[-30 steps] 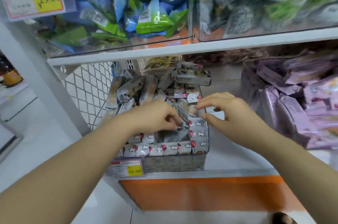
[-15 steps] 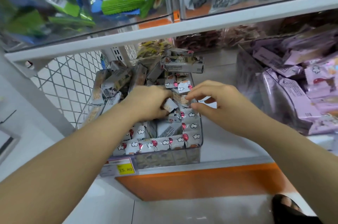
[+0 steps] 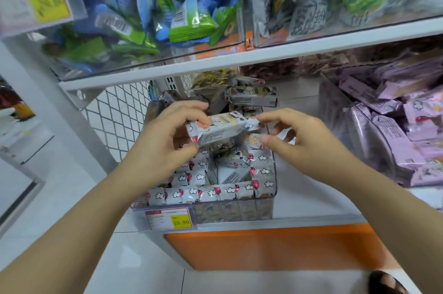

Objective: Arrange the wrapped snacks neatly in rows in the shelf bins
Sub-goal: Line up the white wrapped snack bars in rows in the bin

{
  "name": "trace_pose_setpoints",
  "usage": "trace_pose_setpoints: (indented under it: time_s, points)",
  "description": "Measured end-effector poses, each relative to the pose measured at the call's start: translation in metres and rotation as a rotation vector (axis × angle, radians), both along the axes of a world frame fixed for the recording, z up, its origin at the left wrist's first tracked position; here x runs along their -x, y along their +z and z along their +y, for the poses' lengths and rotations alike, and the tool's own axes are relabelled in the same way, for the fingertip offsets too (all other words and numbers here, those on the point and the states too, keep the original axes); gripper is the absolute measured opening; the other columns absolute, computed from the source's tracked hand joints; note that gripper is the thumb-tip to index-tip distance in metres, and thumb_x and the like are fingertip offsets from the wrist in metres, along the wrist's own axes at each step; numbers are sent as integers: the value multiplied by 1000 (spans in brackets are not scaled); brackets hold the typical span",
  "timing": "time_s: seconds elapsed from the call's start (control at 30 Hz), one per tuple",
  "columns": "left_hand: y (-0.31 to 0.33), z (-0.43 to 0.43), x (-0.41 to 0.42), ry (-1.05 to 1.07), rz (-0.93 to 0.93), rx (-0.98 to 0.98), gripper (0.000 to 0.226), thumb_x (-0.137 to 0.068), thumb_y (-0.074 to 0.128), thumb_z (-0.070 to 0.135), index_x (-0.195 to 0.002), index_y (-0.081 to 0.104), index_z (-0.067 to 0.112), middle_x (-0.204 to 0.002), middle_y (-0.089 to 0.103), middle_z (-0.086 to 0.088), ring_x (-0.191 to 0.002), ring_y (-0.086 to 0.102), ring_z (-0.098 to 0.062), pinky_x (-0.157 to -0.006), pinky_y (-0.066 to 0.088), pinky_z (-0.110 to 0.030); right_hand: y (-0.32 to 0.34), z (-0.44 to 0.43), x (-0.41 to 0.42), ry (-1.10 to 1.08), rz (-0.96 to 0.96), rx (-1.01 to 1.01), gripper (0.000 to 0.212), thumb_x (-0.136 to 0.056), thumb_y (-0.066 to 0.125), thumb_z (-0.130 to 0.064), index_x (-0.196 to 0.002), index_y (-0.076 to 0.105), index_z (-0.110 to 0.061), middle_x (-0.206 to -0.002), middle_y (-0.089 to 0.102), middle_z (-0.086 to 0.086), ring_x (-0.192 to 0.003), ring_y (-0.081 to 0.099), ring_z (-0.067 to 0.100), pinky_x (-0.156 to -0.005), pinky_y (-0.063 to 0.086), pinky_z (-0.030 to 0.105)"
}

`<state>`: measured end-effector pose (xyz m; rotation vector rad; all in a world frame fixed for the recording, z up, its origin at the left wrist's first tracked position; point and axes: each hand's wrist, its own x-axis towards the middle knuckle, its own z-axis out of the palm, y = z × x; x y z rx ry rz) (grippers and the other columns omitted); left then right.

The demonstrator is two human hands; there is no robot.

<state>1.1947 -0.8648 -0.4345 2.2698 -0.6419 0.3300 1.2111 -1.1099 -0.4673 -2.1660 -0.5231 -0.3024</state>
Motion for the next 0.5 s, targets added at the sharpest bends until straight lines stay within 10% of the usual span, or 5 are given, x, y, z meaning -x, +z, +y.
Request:
trace_pose_setpoints:
  time_s: [0.13,0.37,0.5]
  points:
    - [4,-12,15,-113,69,61,53,-70,59,0,-95,58,47,-124,49,27,-113,53,-2,-79,49,-20,8,2,10,98,135,-106,57,-76,64,-47,-129,46,-41,-108,52,-24,-91,50,-12,-72,41,6]
    - [5,-25,10,-83,202,92,50,-87,61,1,-107,52,46,-115,58,21,-95,63,-6,-76,52,-22,15,-11,13,95,207,-328,29,-64,76,-33,-91,68,-25,-90,71,-3,-76,64,10,-70,51,22]
    - [-2,-28,-20,-23,451,-254,24,-90,62,19,-108,58,34,-107,64,14,-95,63,-1,-89,51,-23,9,-34,9,-98,136,-376,21,-75,75,-12,-85,59,-21,-79,60,-10,-56,50,-7,-51,37,7]
